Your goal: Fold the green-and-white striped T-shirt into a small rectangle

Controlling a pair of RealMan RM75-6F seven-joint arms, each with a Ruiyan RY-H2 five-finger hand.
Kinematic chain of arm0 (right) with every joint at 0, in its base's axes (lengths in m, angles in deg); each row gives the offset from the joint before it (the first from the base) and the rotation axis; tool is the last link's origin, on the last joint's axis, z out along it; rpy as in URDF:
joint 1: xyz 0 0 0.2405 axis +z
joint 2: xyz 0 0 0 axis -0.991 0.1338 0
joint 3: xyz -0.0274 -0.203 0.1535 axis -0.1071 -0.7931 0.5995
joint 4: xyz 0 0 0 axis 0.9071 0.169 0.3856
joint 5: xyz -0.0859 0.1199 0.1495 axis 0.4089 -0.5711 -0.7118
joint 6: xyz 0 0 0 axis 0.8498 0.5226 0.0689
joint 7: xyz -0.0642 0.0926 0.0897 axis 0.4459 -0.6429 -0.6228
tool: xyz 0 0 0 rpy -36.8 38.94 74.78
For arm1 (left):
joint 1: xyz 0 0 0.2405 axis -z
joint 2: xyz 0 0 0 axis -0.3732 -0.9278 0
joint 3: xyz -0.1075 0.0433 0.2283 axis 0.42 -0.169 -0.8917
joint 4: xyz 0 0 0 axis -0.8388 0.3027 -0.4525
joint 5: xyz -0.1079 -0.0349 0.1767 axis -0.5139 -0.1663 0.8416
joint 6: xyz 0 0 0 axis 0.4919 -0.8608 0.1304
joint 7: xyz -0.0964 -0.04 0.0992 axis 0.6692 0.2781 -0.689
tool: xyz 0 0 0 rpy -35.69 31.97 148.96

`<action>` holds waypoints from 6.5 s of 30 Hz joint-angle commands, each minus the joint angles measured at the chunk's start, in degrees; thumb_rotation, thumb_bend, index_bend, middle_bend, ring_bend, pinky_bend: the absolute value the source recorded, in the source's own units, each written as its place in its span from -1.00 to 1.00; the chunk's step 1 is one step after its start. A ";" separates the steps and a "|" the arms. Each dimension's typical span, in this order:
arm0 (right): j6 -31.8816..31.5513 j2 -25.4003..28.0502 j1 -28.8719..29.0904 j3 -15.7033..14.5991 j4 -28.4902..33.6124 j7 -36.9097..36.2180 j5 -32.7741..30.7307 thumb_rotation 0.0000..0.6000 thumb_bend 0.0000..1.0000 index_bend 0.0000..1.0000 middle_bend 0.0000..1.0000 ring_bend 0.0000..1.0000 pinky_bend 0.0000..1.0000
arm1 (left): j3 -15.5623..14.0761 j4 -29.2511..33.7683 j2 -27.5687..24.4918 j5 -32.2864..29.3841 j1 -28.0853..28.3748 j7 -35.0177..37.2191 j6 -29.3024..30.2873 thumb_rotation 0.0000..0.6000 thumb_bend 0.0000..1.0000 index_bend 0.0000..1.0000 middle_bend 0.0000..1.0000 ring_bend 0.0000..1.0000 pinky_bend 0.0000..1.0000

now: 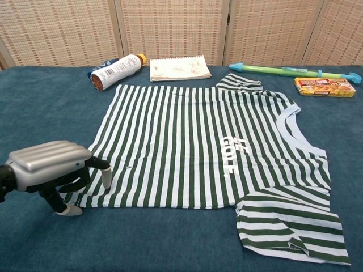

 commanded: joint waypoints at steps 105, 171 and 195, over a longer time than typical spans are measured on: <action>25.90 -21.61 22.49 -7.17 -22.16 -2.93 11.39 1.00 -0.65 -0.08 0.81 0.98 1.00 | -0.42 -4.01 5.37 -1.41 0.98 1.69 4.30 1.00 0.07 0.21 0.92 0.79 1.00; 16.03 -6.13 22.14 -13.60 1.32 -12.99 17.07 1.00 0.04 0.33 0.92 1.00 1.00 | -7.84 14.56 -13.70 11.61 -2.78 24.71 12.21 1.00 0.07 0.27 0.92 0.80 1.00; 10.14 5.71 17.13 -22.18 13.17 -21.73 25.64 1.00 0.04 0.36 0.94 1.00 1.00 | -16.77 22.60 -24.74 21.06 -13.71 27.65 25.02 1.00 0.07 0.28 0.92 0.80 1.00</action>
